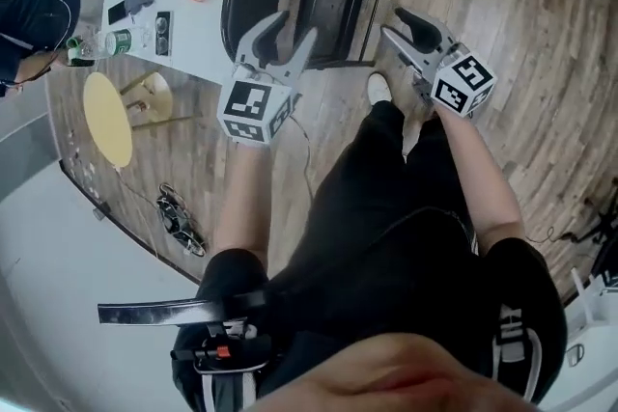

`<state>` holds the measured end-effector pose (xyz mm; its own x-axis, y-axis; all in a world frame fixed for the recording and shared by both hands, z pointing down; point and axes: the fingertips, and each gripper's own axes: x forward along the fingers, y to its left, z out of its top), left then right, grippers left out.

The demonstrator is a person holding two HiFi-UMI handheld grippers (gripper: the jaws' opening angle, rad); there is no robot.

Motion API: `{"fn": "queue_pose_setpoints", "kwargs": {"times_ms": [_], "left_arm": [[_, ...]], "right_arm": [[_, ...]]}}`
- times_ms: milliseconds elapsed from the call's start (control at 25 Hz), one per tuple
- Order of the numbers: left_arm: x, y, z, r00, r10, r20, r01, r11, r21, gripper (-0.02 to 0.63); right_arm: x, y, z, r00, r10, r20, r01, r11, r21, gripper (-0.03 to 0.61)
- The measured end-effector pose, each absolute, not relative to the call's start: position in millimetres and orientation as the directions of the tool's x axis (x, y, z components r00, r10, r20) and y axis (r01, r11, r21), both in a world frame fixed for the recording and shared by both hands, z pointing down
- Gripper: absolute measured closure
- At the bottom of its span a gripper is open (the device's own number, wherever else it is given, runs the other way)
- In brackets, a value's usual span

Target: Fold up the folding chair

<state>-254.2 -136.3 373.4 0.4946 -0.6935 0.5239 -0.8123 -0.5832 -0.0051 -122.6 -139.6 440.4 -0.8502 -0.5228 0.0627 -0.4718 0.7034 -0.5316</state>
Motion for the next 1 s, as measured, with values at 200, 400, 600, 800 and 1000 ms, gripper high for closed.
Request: {"fn": "queue_pose_setpoints", "kwargs": {"times_ms": [200, 400, 600, 800, 1000], "left_arm": [[-188.8, -91.0, 327.2, 0.626, -0.669, 0.4, -0.758, -0.643, 0.11, 0.425], [-158.1, -55.6, 309.9, 0.666, -0.647, 0.37, -0.741, -0.633, 0.227, 0.425], [-139.7, -29.2, 292.8, 0.62, -0.712, 0.33, -0.784, -0.576, 0.231, 0.609], [-126.0, -16.1, 273.4, 0.609, -0.75, 0.258, -0.793, -0.576, 0.197, 0.609], [-121.9, -13.7, 255.6, 0.579, -0.793, 0.188, -0.815, -0.554, 0.172, 0.609]], "right_arm": [[-94.7, -91.0, 358.5, -0.891, -0.447, 0.076, -0.445, 0.83, -0.337, 0.397], [-76.3, -60.7, 317.5, -0.912, -0.401, 0.084, -0.407, 0.86, -0.308, 0.399], [-68.3, -30.7, 280.1, -0.952, -0.301, 0.062, -0.306, 0.906, -0.293, 0.562], [-68.1, -11.7, 269.0, -0.954, -0.279, 0.113, -0.299, 0.919, -0.257, 0.568], [-67.2, -13.9, 247.5, -0.963, -0.249, 0.101, -0.263, 0.949, -0.171, 0.568]]}}
